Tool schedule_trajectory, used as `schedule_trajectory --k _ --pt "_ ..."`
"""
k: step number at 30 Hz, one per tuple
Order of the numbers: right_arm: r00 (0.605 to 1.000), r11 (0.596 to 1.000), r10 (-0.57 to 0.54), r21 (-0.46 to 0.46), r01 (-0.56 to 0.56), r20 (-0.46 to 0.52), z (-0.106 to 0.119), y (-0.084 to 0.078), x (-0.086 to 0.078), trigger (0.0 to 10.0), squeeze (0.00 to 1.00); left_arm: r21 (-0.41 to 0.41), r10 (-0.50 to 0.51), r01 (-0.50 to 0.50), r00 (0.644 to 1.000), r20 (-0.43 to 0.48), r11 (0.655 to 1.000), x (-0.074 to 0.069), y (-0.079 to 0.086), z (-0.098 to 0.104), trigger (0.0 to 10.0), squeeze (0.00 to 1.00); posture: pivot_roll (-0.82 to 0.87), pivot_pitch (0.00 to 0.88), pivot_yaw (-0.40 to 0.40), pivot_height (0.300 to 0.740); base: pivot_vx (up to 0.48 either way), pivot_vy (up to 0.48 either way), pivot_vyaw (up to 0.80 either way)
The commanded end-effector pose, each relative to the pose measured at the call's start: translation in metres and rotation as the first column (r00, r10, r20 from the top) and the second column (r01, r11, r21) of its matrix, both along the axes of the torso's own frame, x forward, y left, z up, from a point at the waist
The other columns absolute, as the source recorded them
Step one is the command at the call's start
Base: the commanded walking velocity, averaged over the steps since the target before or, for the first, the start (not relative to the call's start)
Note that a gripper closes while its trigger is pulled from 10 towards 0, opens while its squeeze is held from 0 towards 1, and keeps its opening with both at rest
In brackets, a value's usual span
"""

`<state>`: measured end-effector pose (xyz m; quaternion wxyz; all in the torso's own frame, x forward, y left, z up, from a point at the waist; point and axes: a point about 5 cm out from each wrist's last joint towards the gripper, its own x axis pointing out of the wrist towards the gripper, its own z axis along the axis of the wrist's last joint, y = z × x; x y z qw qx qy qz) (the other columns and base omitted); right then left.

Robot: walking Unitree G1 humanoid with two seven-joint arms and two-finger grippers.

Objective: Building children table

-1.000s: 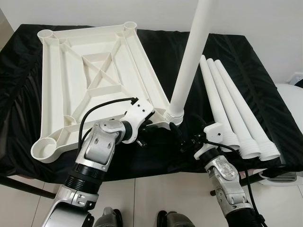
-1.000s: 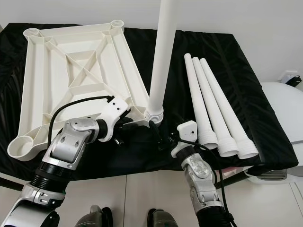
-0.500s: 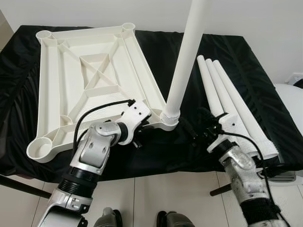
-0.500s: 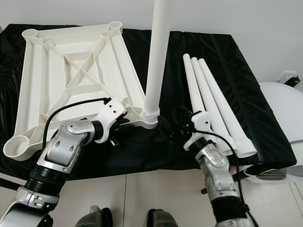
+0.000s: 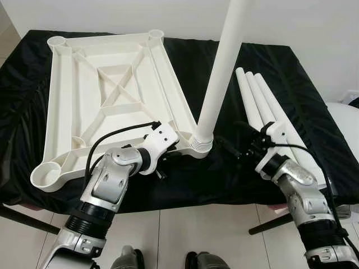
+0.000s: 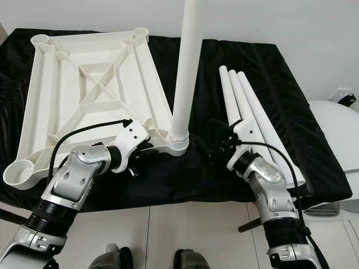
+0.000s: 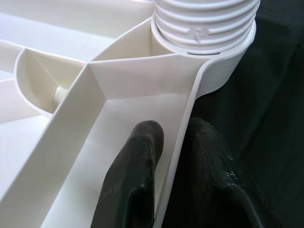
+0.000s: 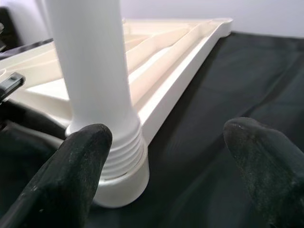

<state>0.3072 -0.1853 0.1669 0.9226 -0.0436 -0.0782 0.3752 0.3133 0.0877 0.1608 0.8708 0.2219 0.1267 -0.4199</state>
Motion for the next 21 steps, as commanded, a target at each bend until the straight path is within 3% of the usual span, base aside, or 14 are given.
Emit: schedule_trajectory --k 1,6,21 --pt "0.999 1.000 0.017 -0.011 -0.017 -0.032 -0.004 -0.002 -0.002 10.0 0.00 0.040 0.101 -0.099 0.993 -0.057 0.994 0.000 0.007 -0.022 10.0 0.00 -0.04 0.117 -0.057 0.740 0.000 0.000 0.00" --pt "0.992 0.994 0.108 -0.009 -0.109 -0.068 0.000 -0.002 -0.004 10.0 0.00 0.036 0.102 -0.100 0.994 -0.051 0.994 0.001 0.005 -0.022 10.0 0.00 -0.04 0.112 -0.062 0.740 0.000 0.000 0.00" --pt "0.985 0.985 0.171 -0.023 -0.171 -0.007 0.010 0.002 0.002 10.0 0.00 0.033 0.079 -0.078 0.996 -0.032 0.996 0.003 -0.001 -0.020 10.0 0.00 -0.04 0.090 -0.069 0.740 0.000 0.000 0.00"
